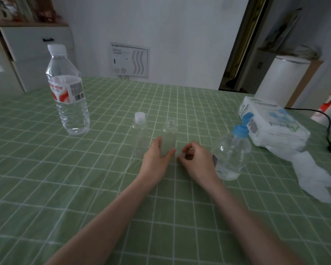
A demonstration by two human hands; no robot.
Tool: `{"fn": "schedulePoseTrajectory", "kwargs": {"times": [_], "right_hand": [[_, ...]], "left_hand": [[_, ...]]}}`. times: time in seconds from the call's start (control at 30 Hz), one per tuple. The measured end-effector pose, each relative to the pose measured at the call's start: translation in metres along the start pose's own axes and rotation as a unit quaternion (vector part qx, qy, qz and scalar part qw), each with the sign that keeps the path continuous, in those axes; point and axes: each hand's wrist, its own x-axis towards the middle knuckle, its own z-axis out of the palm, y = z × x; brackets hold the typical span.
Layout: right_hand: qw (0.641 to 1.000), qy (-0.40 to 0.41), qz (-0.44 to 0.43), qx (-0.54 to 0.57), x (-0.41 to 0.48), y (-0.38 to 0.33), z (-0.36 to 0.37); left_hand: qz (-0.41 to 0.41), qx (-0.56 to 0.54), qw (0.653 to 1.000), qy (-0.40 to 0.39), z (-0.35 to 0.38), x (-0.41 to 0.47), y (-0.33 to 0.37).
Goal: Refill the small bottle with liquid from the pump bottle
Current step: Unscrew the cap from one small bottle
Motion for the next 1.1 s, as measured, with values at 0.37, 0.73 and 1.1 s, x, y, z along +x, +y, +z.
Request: {"fn": "schedulePoseTrajectory", "kwargs": {"times": [0.37,0.73,1.1], "right_hand": [[0.998,0.014,-0.053,-0.022,-0.013,0.005,-0.008],[0.998,-0.012,-0.068,0.006,-0.043,0.0,-0.012],[0.976,-0.063,-0.12,0.168,-0.055,-0.035,-0.025]], "left_hand": [[-0.019,-0.008,0.994,0.107,-0.046,-0.032,-0.012],[-0.043,-0.034,0.992,0.117,-0.05,0.017,-0.003],[0.075,0.021,0.994,0.073,-0.059,-0.034,0.005]]}}
